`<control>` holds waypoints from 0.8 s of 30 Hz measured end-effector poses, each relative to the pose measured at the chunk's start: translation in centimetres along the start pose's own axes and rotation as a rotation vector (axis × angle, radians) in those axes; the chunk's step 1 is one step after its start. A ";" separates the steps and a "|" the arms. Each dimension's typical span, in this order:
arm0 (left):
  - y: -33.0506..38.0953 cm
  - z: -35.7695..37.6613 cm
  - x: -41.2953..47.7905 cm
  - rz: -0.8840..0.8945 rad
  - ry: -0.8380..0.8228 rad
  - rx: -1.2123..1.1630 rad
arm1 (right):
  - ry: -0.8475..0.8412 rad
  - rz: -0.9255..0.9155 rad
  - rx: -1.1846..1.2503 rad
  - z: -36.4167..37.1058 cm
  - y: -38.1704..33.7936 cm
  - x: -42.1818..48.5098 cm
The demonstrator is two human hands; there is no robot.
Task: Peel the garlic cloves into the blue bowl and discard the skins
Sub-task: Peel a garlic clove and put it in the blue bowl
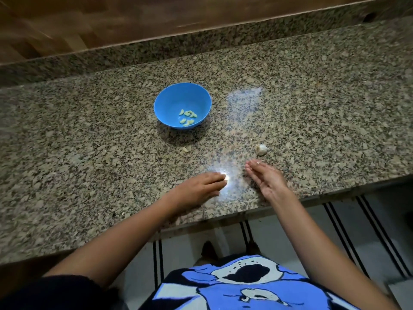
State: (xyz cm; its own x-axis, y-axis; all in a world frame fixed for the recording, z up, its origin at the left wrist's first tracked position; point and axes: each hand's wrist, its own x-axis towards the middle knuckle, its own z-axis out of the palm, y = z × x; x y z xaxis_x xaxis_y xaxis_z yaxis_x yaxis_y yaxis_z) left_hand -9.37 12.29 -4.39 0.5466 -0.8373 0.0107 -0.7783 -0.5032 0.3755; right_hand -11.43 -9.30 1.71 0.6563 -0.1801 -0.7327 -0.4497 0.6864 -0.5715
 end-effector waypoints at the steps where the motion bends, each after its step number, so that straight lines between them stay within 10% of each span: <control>1: -0.2 -0.1 -1.5 -0.006 0.014 0.017 | -0.014 0.009 -0.009 0.5 0.3 -0.2; 16: 3.3 -0.7 -7.2 -0.576 0.283 0.145 | -0.234 0.101 -0.314 5.1 4.0 -1.4; 20: 5.0 -2.7 -6.6 -1.329 0.688 -0.879 | -0.387 0.103 -0.498 6.8 5.7 -1.9; 24: 6.2 -3.9 -12.9 -1.231 1.495 -1.930 | -0.610 0.185 -0.717 10.6 10.0 -3.8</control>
State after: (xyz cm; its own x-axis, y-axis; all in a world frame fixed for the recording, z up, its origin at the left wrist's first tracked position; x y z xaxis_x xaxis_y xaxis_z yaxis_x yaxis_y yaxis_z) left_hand -20.03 20.83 1.37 0.6144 0.3467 -0.7087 0.1934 0.8047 0.5613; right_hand -12.00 5.69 2.65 0.6489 0.4252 -0.6310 -0.7088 0.0363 -0.7045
